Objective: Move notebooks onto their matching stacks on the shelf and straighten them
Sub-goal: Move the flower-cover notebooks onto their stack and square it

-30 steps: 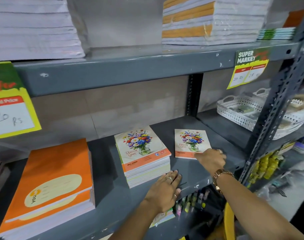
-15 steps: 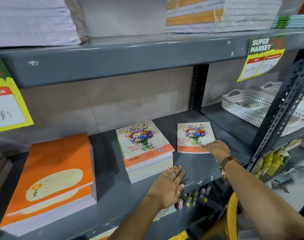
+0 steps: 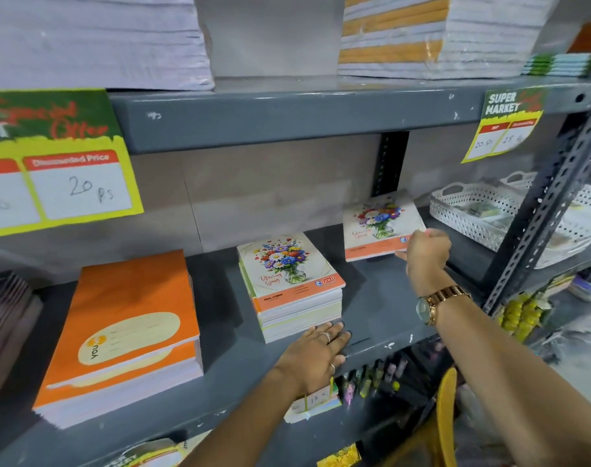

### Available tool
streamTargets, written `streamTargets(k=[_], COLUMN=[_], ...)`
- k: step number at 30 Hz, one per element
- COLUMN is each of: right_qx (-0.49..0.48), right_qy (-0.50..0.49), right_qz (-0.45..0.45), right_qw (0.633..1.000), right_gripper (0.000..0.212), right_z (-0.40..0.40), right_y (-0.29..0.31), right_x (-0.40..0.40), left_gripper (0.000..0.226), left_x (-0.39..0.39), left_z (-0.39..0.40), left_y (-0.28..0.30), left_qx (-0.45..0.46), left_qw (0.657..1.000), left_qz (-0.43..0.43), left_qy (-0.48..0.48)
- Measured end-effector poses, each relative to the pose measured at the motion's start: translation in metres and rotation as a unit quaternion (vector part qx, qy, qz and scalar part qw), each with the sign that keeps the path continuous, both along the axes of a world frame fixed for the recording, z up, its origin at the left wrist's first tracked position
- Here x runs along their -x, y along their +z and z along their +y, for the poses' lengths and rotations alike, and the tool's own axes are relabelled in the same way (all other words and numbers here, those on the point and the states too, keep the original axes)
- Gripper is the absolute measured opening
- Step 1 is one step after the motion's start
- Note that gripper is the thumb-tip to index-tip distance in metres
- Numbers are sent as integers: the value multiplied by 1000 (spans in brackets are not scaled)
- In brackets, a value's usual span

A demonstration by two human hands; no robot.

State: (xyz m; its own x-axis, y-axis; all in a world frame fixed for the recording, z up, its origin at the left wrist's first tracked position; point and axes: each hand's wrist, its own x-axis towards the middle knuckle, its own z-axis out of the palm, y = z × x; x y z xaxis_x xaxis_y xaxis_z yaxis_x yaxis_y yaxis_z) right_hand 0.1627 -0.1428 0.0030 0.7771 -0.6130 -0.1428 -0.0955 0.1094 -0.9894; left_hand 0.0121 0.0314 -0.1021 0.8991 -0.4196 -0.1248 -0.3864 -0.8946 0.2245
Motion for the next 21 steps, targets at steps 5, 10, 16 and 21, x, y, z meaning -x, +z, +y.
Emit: streamTargets(k=[5,10,16,21], right_qx=[-36,-58,-73,39], right_qy=[75,218,266,220], right_qz=[-42,-5,58,84], right_qw=[996,974,960,971], right_gripper=[18,30,27,11], right_z=[27,58,96,106], right_y=[18,8,-4,-12], right_x=[24,46,62,68], left_gripper=[52,51,52,52], left_x=[17,36,59,69], left_z=[17,37,66,76], left_y=[-2,2,5,3], left_qx=[-25,-35,-38,-39], left_qw=[1000,999,997,996], left_qz=[-1,16,18,19], left_qy=[14,29,63,80])
